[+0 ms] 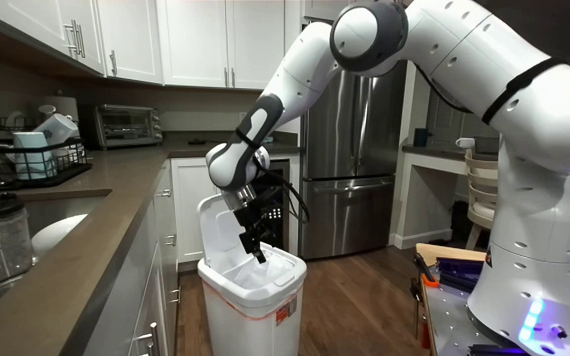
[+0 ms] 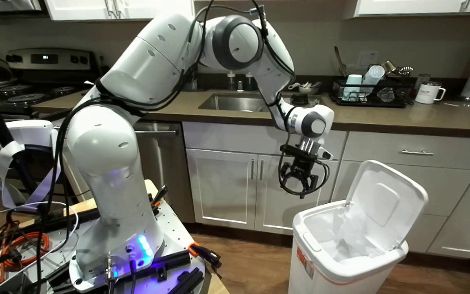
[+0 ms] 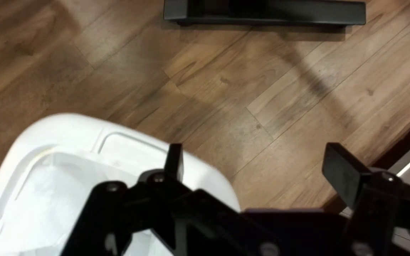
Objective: Open the lid of the white bin
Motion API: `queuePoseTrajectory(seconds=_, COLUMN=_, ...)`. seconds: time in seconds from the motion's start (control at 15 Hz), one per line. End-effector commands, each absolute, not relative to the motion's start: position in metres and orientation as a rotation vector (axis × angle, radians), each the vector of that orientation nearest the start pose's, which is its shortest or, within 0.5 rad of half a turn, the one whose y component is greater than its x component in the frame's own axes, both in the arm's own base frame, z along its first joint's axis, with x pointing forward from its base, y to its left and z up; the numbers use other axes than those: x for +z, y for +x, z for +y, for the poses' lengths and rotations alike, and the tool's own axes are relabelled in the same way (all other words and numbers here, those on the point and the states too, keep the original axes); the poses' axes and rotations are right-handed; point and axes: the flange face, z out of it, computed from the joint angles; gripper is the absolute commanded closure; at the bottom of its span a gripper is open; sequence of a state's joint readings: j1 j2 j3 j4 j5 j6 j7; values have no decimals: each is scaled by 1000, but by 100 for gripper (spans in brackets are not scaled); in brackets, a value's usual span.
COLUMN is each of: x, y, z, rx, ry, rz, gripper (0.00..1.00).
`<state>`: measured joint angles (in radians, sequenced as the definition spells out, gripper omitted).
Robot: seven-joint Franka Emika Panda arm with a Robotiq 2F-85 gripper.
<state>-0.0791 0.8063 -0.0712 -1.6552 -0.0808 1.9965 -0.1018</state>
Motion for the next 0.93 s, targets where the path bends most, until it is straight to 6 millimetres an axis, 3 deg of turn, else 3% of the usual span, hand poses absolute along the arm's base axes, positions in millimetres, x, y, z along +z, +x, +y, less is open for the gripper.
queuePoseTrajectory(seconds=0.0, x=187, y=582, z=-77, rx=822, ry=-3085, rz=95, gripper=0)
queuePoseTrajectory(seconds=0.2, x=238, y=556, z=-67, rx=786, ry=-3095, rz=107, gripper=0)
queuePoseTrajectory(seconds=0.53, x=308, y=507, z=-51, rx=507, ry=-3153, rz=23, gripper=0)
queuePoseTrajectory(seconds=0.73, x=338, y=476, z=-33, rx=237, ry=-3204, rz=-28, gripper=0)
queuePoseTrajectory(seconds=0.87, x=347, y=451, z=-15, rx=106, ry=-3203, rz=-37, gripper=0)
